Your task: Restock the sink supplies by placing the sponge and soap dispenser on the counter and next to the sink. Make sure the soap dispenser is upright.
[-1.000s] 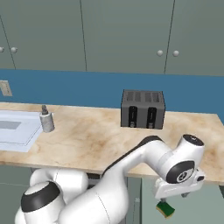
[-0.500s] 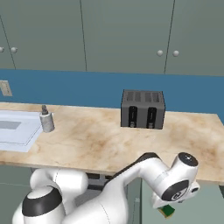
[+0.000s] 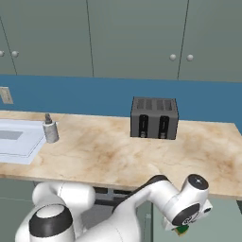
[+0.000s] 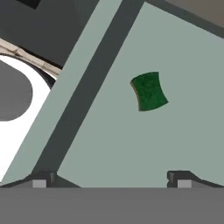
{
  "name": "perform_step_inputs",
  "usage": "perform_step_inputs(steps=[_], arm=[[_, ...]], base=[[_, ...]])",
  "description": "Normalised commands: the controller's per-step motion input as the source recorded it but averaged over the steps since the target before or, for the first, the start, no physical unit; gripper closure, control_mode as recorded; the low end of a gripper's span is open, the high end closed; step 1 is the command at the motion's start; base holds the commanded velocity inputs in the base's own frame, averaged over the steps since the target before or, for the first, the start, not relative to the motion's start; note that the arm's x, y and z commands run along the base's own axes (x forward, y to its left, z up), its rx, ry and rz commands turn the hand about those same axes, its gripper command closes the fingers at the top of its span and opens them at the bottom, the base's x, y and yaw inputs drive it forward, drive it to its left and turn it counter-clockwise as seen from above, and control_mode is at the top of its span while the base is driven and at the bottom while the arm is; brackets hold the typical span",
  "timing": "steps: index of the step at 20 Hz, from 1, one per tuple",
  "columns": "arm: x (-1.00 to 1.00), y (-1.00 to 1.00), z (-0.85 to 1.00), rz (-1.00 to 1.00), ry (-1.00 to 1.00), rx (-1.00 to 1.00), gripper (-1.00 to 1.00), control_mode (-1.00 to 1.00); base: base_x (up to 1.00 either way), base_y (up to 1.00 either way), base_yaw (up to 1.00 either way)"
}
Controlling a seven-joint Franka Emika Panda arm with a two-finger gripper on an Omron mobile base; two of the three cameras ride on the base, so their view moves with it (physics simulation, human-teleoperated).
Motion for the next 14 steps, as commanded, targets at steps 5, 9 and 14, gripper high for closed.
perform_step_inputs(steps=[5, 9, 14], arm=[[0.4, -0.12, -0.27, 0.06, 0.01, 0.01, -1.0, -1.0], [0.38, -0.03, -0.45, 0.06, 0.0, 0.01, -1.0, -1.0], [0.36, -0.02, -0.5, 0.06, 0.0, 0.01, -1.0, -1.0]], base=[[0.0, 0.0, 0.0], [0.0, 0.0, 0.0], [0.0, 0.0, 0.0]])
